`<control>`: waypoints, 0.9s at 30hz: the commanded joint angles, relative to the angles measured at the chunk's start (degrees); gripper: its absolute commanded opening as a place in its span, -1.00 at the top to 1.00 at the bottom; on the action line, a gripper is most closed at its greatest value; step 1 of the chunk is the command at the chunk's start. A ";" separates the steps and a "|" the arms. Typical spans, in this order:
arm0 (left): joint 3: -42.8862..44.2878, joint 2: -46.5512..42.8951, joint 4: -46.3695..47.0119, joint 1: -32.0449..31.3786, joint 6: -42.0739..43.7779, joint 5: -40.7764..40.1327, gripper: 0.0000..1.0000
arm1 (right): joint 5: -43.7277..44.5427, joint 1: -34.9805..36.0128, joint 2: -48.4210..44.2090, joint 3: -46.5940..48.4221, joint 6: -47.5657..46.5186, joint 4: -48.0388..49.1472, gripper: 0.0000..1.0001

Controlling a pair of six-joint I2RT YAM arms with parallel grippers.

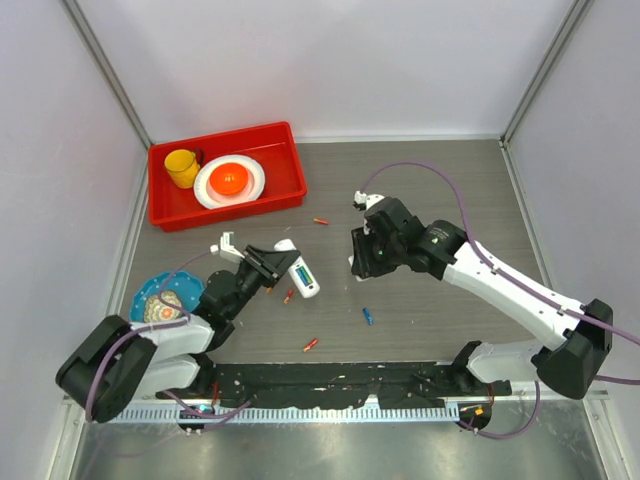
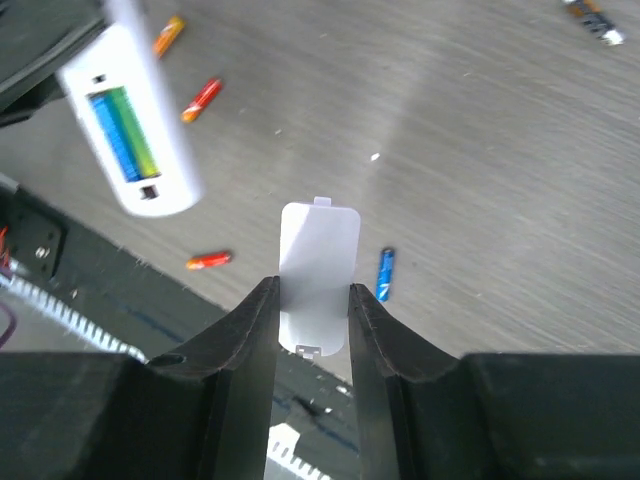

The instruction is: Load the batteries into the remote control

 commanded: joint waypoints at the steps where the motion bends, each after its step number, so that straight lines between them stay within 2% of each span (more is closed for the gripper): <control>1: 2.86 7.36 17.73 -1.20 -2.20 -2.40 1.00 | -3.41 4.06 0.28 4.95 1.94 -5.06 0.99; 7: 3.39 17.66 31.08 -1.73 -6.33 -2.32 1.00 | -5.78 7.06 4.94 9.96 1.67 -6.12 0.99; 10: 4.44 20.13 31.03 -1.90 -7.39 -1.09 1.00 | -7.19 7.41 7.40 11.28 1.50 -5.51 0.99; 16: 5.14 18.11 31.03 -1.99 -5.81 -0.12 1.00 | -10.09 7.67 11.61 12.43 0.88 -5.33 0.98; 18: 5.67 18.02 31.03 -2.17 -5.72 2.33 1.00 | -10.27 7.76 12.50 12.87 0.79 -4.80 0.99; 27: 6.02 17.49 31.03 -3.13 -5.19 3.74 1.00 | -9.65 8.02 15.84 15.68 0.44 -3.83 0.99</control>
